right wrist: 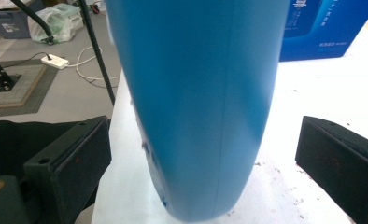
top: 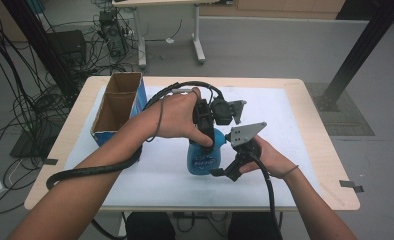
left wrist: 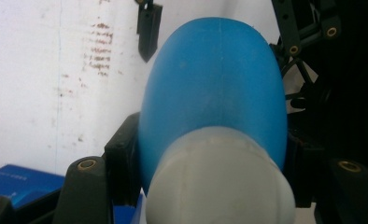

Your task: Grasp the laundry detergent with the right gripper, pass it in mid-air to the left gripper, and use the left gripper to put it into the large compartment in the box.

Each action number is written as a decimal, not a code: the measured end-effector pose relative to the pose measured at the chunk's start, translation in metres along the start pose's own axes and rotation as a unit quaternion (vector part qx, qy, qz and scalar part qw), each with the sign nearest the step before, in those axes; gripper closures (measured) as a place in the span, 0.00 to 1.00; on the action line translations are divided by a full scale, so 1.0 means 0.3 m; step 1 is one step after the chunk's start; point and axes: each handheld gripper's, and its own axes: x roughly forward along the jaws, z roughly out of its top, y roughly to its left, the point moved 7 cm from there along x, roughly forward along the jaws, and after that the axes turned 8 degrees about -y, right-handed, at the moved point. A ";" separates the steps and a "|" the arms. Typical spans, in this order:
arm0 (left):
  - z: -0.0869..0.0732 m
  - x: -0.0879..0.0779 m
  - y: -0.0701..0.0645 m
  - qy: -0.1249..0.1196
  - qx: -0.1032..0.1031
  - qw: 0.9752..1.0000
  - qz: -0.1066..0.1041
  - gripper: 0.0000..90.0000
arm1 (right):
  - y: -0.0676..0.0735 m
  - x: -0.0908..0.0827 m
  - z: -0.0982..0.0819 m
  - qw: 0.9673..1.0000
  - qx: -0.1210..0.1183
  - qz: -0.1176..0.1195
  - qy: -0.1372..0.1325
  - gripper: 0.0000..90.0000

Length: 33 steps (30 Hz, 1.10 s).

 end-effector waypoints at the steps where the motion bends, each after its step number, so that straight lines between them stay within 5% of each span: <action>1: -0.001 -0.010 0.005 -0.002 -0.008 1.000 0.003 0.42 | -0.001 -0.004 -0.002 1.000 -0.002 -0.002 0.003 0.04; 8: 0.001 -0.043 0.022 -0.002 -0.041 0.999 0.018 0.42 | -0.004 -0.019 -0.011 1.000 0.000 -0.014 0.006 0.04; 12: -0.005 -0.082 0.039 -0.014 -0.075 0.997 0.032 0.42 | -0.006 -0.034 -0.017 1.000 0.008 -0.023 0.008 0.04; 20: -0.006 -0.142 0.058 -0.024 -0.110 0.993 0.039 0.42 | -0.017 -0.053 -0.036 0.999 0.014 -0.039 0.009 0.04; 24: -0.008 -0.163 0.066 -0.031 -0.138 0.989 0.048 0.42 | -0.020 -0.057 -0.044 0.999 0.017 -0.044 0.008 0.04; 29: -0.015 -0.199 0.092 -0.034 -0.191 0.979 0.061 0.42 | -0.022 -0.065 -0.053 0.998 0.022 -0.052 0.007 0.04; 30: -0.015 -0.199 0.092 -0.034 -0.191 0.979 0.061 0.42 | -0.022 -0.065 -0.053 0.998 0.022 -0.052 0.007 0.04; 33: -0.031 -0.234 0.113 -0.042 -0.223 0.972 0.066 0.42 | -0.027 -0.070 -0.054 0.998 0.024 -0.056 0.005 0.04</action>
